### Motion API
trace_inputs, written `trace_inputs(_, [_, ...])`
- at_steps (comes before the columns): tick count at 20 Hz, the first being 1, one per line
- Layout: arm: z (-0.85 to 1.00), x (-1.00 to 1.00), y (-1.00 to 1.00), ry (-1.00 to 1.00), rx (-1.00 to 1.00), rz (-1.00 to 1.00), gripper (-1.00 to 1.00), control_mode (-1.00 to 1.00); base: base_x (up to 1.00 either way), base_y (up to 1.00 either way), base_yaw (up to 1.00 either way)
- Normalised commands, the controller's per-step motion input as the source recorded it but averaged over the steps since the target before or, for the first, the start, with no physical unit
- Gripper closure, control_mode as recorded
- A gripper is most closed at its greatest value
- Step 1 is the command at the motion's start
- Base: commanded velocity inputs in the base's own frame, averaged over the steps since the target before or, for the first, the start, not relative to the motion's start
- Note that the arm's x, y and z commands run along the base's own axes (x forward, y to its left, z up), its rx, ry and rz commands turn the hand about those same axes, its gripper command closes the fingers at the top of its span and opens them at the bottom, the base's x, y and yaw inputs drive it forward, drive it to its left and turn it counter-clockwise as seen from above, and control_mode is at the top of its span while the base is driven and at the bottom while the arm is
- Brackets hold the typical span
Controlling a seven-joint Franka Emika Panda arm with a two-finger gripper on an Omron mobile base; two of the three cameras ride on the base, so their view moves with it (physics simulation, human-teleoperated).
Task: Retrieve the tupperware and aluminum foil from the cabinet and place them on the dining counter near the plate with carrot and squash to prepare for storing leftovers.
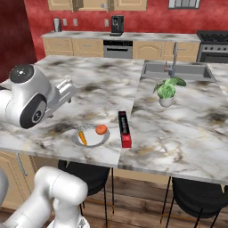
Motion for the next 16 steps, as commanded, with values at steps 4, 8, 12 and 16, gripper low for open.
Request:
trace_inputs(4, [0.19,-0.3,0.13,0.0,-0.06,0.09,-1.0,-1.0,0.0,0.0,0.0])
trace_inputs(8, [0.09,-0.46,0.18,-0.02,-0.05,0.11,-1.0,-1.0,0.0,0.0,0.0])
trace_inputs(12, [0.05,-0.34,0.08,-0.02,-0.01,0.1,-1.0,-1.0,0.0,0.0,0.0])
trace_inputs(16, [0.0,-0.03,-0.01,0.0,0.0,0.01,-1.0,-1.0,0.0,0.0,0.0])
